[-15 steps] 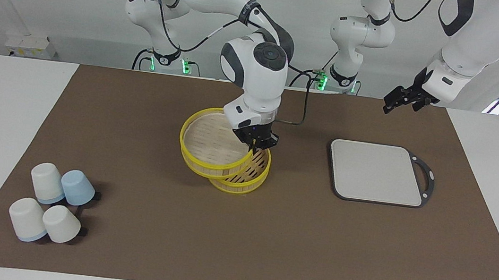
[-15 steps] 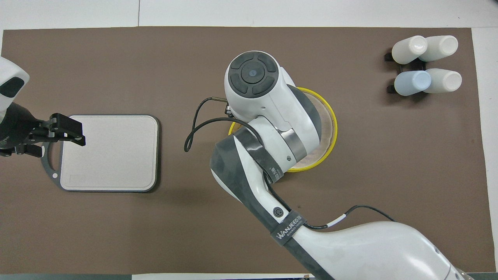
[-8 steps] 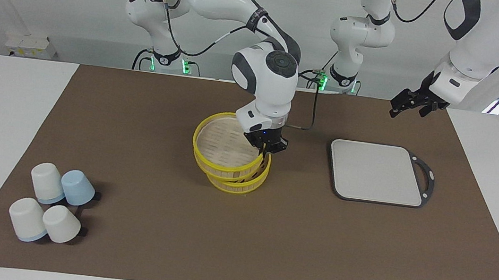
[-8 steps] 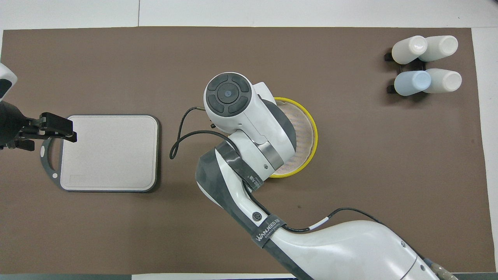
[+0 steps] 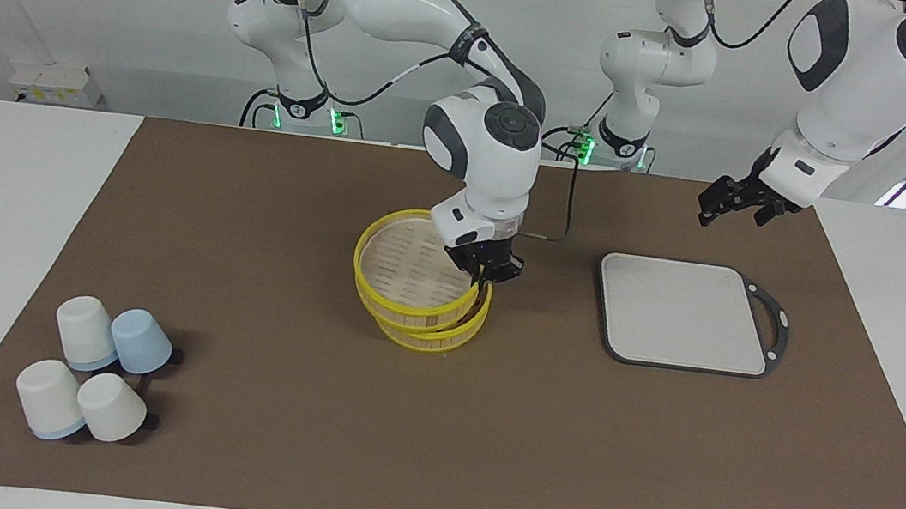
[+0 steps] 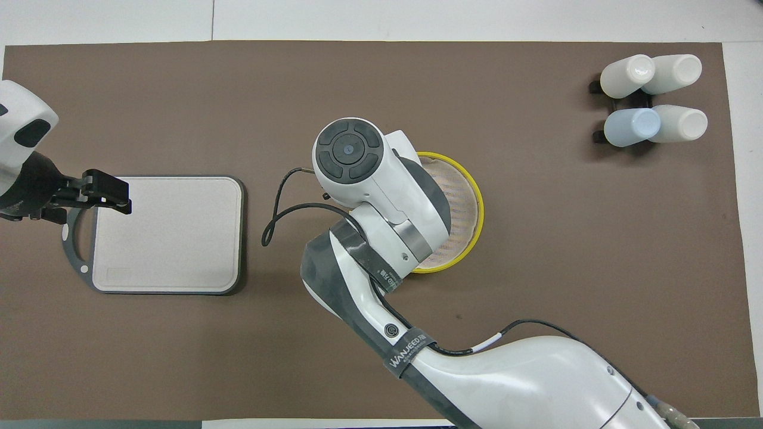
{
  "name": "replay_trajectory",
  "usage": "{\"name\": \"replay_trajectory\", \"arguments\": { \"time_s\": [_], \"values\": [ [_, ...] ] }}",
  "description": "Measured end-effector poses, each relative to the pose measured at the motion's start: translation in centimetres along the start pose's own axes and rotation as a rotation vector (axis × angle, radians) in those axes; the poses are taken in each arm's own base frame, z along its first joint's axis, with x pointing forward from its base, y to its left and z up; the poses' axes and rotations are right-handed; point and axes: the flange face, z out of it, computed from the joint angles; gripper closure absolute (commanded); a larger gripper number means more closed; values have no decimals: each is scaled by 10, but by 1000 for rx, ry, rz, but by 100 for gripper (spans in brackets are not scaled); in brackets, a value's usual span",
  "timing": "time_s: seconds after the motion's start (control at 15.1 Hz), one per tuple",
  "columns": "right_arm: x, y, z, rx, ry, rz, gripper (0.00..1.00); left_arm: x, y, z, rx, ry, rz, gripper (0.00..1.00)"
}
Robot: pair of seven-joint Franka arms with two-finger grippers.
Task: Place bun in steamer
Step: 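Lower the lid onto the steamer with the right gripper and seat it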
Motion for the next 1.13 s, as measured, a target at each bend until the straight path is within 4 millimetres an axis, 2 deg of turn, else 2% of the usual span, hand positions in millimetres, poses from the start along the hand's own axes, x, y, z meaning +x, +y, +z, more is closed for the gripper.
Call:
{"name": "replay_trajectory", "arguments": {
  "time_s": [0.6,1.13],
  "values": [
    [-3,-9,-5,50,30,25,100,-2,-4,-4,-1,7,10,0],
    [-6,-11,-2,55,32,23,100,-2,-6,-4,-1,5,11,0]
  ]
}}
